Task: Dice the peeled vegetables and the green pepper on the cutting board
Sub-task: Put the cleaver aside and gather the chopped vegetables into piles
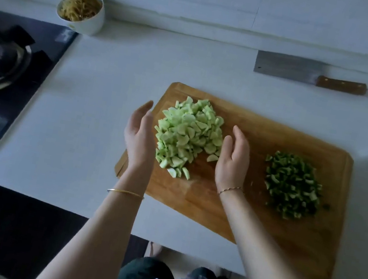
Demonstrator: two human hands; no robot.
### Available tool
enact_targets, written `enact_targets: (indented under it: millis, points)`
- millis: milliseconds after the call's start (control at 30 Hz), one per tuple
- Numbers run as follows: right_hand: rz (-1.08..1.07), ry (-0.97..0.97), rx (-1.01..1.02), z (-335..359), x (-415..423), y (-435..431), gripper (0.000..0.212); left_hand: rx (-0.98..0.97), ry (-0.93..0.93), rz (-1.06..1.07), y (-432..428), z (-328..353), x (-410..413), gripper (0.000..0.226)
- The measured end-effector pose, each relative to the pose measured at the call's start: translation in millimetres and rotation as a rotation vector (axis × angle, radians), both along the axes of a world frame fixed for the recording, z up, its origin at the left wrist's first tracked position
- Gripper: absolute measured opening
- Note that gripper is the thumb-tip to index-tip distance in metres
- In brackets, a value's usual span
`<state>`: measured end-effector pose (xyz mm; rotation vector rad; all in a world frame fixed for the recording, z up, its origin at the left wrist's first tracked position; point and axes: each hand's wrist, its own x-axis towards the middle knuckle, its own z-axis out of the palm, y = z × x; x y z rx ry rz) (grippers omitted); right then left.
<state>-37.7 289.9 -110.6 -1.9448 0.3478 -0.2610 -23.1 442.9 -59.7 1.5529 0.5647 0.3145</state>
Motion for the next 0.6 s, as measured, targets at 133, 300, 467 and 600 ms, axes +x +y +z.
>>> enact_targets:
  millis: [133,300,467,600]
  points:
    - [-0.147,-0.086,0.020,-11,24,25,0.045,0.143,0.100,-0.483,25,-10,70,0.027]
    - [-0.180,-0.023,-0.015,-11,40,37,0.047,0.315,0.174,-1.022,16,-27,137,0.039]
    - [-0.233,-0.030,0.035,-10,39,38,0.045,0.359,0.194,-1.226,-1,-35,142,0.038]
    - [-0.288,-0.025,0.090,-7,42,44,0.046,0.410,0.173,-1.303,0,-36,141,0.044]
